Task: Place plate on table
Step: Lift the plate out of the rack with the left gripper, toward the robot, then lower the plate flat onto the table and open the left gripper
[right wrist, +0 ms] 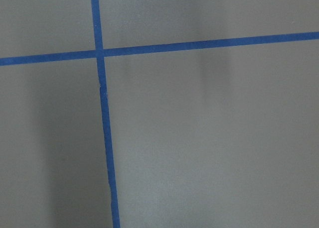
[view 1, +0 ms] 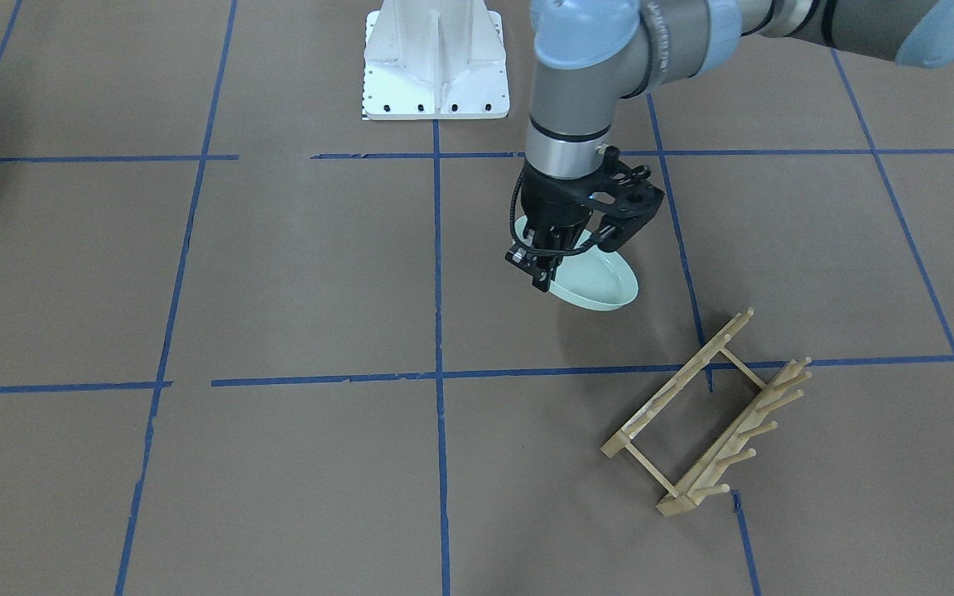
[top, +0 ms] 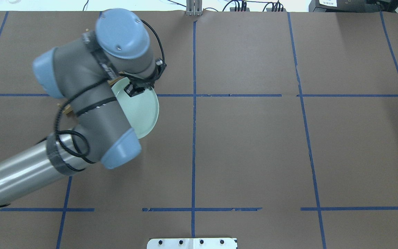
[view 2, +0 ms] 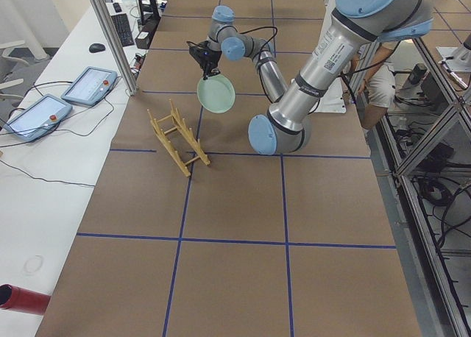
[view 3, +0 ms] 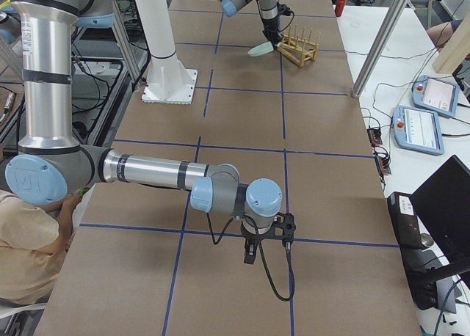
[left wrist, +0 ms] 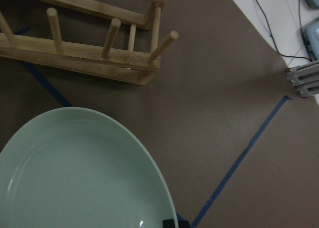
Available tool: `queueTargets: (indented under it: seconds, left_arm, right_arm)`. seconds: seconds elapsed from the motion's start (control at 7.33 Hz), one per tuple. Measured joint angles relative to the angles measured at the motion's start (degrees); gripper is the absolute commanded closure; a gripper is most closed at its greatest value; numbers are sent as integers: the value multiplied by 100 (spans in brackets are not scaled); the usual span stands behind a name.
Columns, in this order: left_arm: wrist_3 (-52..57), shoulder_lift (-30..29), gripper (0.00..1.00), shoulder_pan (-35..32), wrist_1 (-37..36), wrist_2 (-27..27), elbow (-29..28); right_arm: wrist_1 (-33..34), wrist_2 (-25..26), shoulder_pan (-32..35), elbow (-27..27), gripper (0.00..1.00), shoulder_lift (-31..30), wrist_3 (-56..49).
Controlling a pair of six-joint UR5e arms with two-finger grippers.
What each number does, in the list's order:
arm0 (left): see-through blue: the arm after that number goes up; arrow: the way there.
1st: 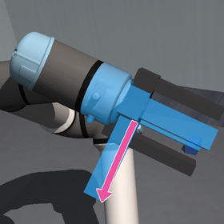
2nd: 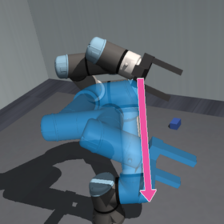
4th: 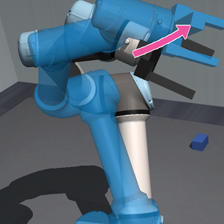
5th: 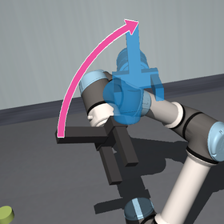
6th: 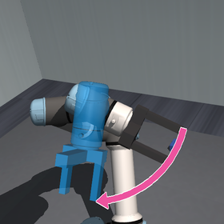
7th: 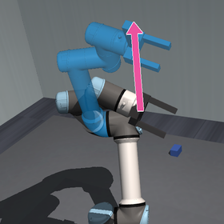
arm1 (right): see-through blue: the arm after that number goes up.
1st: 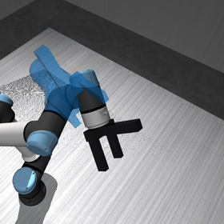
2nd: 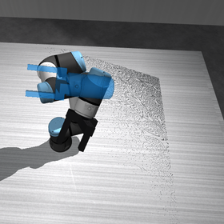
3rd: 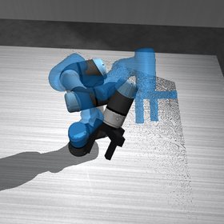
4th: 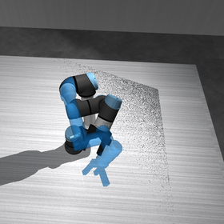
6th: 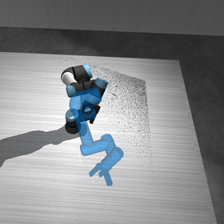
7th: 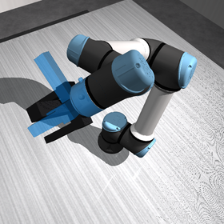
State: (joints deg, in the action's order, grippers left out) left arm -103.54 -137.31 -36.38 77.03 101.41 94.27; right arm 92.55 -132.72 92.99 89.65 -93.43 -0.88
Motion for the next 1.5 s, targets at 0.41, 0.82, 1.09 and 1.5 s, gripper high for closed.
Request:
queueTargets:
  seconds: [0.41,0.82,1.09,1.5]
  left_arm:
    - [938,-532,100,655,-751,7,-1169]
    - [1087,-441,0,1010,-795,-3,-1289]
    - [1146,-386,0,974,-727,-51,-1235]
    - [1937,-305,0,-246,-581,-13,-404]
  right_arm:
    - [0,0,0,0,0,0,0]
    - [0,0,0,0,0,6,0]
    - [0,0,0,0,0,1,0]
    - [0,0,0,0,0,0,0]
